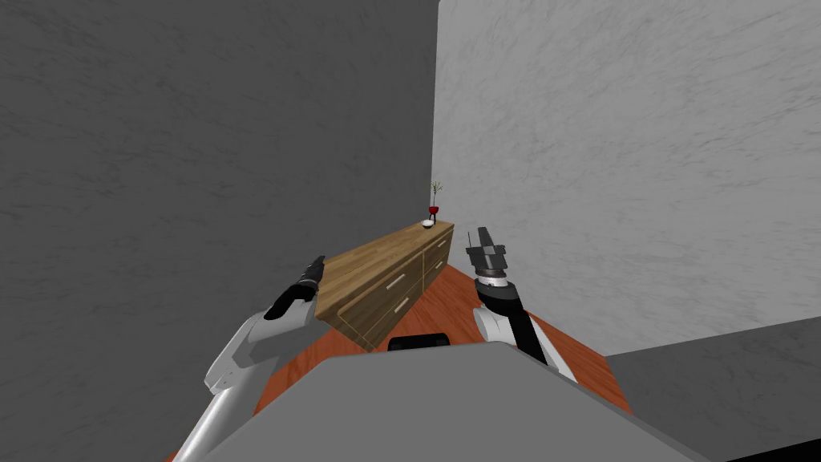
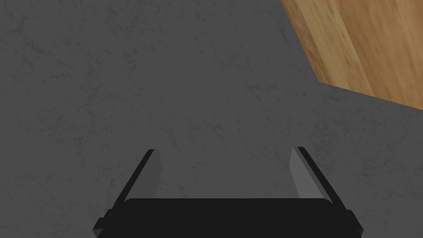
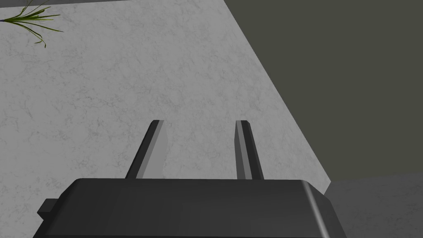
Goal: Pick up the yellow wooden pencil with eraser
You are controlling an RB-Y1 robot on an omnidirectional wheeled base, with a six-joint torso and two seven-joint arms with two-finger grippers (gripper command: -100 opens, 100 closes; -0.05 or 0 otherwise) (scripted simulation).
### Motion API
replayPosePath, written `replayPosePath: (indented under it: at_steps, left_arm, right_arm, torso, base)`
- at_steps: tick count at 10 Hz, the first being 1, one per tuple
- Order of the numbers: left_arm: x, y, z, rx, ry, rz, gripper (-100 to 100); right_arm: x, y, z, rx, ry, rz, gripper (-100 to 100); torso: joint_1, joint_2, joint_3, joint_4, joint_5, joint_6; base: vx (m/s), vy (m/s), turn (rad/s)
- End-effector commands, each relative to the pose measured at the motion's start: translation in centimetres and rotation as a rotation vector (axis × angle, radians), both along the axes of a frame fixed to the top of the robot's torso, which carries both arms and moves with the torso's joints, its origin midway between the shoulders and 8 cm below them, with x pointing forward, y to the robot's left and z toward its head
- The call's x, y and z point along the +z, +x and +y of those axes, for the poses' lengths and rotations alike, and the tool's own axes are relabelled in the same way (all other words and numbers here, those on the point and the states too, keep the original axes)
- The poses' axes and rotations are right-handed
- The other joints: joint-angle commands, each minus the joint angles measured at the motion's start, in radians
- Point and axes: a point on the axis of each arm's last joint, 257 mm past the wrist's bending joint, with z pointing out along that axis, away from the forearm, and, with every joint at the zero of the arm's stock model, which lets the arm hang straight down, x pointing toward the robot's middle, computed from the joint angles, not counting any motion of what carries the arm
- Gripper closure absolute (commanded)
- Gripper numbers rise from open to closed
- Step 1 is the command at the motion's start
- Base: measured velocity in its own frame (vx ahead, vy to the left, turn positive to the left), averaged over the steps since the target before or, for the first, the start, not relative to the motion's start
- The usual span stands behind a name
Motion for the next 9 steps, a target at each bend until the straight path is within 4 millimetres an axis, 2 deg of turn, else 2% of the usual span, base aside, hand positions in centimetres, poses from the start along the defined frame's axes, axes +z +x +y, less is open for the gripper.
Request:
replayPosePath:
  at_steps: [1,2,3,5,6,7,8,9]
  left_arm:
    - [-0.7,-0.3,1.0,0.028,-0.005,0.038,-100]
    - [-1.0,-0.4,1.1,0.035,-0.01,0.051,-100]
    - [-1.1,-0.8,2.8,0.069,0.0,0.079,-100]
    - [-2.0,-1.1,3.1,0.086,-0.015,0.112,-100]
    - [-2.3,-1.6,4.8,0.124,-0.011,0.147,-100]
    - [-2.9,-2.0,5.0,0.135,-0.022,0.17,-100]
    - [-3.1,-2.5,6.6,0.17,-0.018,0.201,-100]
    - [-3.6,-2.8,6.8,0.18,-0.029,0.221,-100]
  right_arm:
    - [0.0,0.0,0.0,0.0,0.0,0.0,0]
    - [0.0,0.0,0.0,0.0,0.0,0.0,0]
    - [0.0,0.0,0.0,0.0,0.0,0.0,0]
    - [0.0,0.0,0.0,0.0,0.0,0.0,0]
    - [0.0,0.0,0.0,0.0,0.0,0.0,0]
    - [0.0,0.0,0.0,0.0,0.0,0.0,0]
    - [0.0,0.0,0.0,0.0,0.0,0.0,0]
    - [0.0,0.0,0.0,0.0,0.0,0.0,0]
  torso:
    - [0.0,0.0,0.0,0.0,0.0,0.0]
    - [0.0,0.0,0.0,0.0,0.0,0.0]
    - [0.001,0.001,0.001,0.0,0.0,0.0]
    - [0.0,0.0,0.0,0.0,0.0,0.0]
    - [0.001,0.001,0.0,0.0,0.0,0.0]
    - [0.0,0.0,0.0,0.0,0.0,0.0]
    - [0.0,0.0,0.0,0.0,0.0,0.0]
    - [-0.001,-0.001,-0.001,0.0,0.0,0.0]
  base:
    - [0.032,-0.045,-0.015]
    - [0.011,-0.021,0.007]
    - [0.025,-0.035,-0.036]
    - [0.025,-0.032,-0.006]
    - [0.043,-0.035,-0.036]
    - [0.041,-0.04,-0.021]
    - [0.047,-0.055,-0.039]
    - [0.038,-0.047,-0.017]
